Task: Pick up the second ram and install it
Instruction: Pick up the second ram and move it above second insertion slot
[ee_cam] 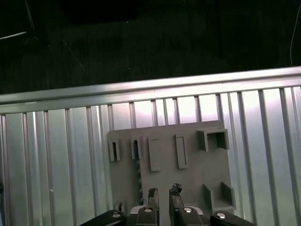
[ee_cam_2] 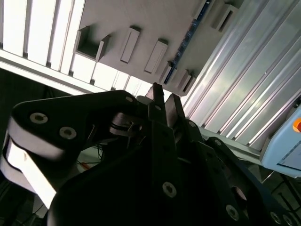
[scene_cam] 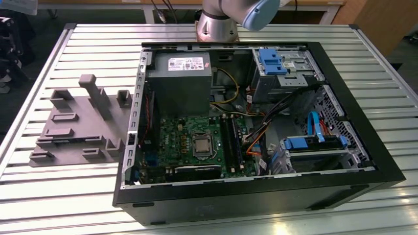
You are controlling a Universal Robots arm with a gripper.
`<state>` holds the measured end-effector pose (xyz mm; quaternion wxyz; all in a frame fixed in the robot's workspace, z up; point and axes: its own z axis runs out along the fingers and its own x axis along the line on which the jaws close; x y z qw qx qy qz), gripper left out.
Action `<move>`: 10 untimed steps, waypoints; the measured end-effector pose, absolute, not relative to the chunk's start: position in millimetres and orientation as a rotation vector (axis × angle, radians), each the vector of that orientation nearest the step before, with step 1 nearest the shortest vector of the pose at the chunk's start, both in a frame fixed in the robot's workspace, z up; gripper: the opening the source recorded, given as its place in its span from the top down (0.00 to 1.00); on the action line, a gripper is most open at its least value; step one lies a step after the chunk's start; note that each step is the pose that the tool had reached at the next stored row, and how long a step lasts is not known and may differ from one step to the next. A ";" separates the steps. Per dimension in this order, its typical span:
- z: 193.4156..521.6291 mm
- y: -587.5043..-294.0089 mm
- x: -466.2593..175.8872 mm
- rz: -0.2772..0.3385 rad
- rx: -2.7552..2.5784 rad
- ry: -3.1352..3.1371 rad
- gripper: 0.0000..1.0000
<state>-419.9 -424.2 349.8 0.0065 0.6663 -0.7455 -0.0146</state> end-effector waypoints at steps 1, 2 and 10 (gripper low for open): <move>348.0 -424.3 -419.9 -0.046 2.088 -2.330 0.76; 346.2 -424.5 -419.9 -0.046 2.090 -2.328 0.75; 331.7 -425.5 -419.9 -0.046 2.098 -2.321 0.57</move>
